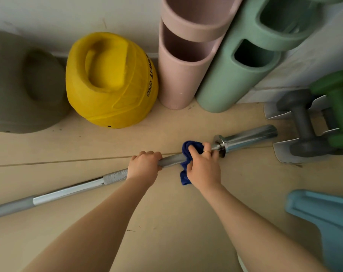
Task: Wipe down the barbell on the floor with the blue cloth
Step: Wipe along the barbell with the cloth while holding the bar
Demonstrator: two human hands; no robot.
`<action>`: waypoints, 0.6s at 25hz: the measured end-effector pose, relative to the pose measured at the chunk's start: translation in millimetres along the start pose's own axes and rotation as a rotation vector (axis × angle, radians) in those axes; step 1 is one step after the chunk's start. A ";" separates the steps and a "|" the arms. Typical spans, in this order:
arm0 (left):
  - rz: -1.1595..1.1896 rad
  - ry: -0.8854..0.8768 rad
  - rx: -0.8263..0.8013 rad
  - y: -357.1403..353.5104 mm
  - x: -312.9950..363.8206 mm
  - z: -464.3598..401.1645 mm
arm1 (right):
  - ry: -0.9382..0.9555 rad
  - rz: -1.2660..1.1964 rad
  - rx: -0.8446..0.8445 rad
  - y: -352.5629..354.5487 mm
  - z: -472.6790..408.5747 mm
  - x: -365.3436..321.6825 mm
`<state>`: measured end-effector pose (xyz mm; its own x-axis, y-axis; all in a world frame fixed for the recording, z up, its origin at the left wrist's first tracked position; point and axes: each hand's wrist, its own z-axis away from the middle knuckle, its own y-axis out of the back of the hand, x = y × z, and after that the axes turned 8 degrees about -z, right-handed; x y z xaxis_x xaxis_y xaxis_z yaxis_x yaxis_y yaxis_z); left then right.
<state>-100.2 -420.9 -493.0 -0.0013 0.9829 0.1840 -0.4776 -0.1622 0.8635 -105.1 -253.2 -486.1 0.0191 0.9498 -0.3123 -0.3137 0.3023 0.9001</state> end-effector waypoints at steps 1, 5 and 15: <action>0.011 0.002 0.014 -1.1 -0.9 1.0 | 0.077 0.053 -0.059 4.0 -3.1 1.7; -0.006 -0.004 0.027 -2.6 -1.1 3.2 | -0.080 0.219 -0.067 22.4 -25.8 21.1; -0.018 0.021 -0.011 -7.6 7.1 10.6 | -0.160 0.315 -0.157 31.0 -27.2 7.0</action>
<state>-87.3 -413.6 -493.2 -0.0112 0.9873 0.1585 -0.4874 -0.1438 0.8612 -140.6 -239.3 -468.7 0.0424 0.9985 0.0346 -0.4688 -0.0107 0.8833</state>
